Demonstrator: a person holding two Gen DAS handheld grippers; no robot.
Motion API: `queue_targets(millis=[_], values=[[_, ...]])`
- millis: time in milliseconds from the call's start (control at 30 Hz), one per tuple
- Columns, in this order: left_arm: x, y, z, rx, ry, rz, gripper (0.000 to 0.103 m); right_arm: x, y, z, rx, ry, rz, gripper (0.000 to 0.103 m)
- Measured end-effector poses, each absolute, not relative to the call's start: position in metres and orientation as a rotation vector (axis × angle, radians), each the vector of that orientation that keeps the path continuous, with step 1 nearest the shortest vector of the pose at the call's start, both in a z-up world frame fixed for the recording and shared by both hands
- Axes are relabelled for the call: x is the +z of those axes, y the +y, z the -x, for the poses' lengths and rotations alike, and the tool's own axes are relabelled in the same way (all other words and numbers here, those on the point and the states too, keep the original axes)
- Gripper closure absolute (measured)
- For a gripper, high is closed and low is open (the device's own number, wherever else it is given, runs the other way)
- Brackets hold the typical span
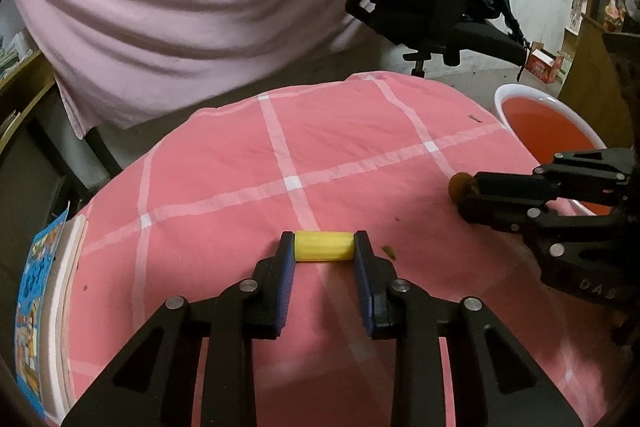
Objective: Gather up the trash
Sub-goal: 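Grasp the brown nut with the right tool while the left tool grasps the yellow cap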
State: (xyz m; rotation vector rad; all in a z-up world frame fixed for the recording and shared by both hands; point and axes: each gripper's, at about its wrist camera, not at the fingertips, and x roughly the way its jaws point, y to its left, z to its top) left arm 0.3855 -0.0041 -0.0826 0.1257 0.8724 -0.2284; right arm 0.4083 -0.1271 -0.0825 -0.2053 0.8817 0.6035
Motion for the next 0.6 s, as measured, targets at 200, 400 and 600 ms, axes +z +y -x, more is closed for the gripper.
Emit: queue_targets(millis=[200, 400, 600], values=[[-0.072, -0.009, -0.354, -0.231, 0.814, -0.095, 0.078, -0.077, -0.135, -0.383, 0.601, 0.839, 0.224, 0.044], [-0.056, -0.011, -0.321, -0.216, 0.721, -0.011, 0.078, -0.065, -0.154, -0.354, 0.58, 0.737, 0.196, 0.044], [-0.04, -0.032, -0.283, -0.218, 0.615, 0.038, 0.078, -0.053, -0.183, -0.304, 0.545, 0.605, 0.157, 0.044]])
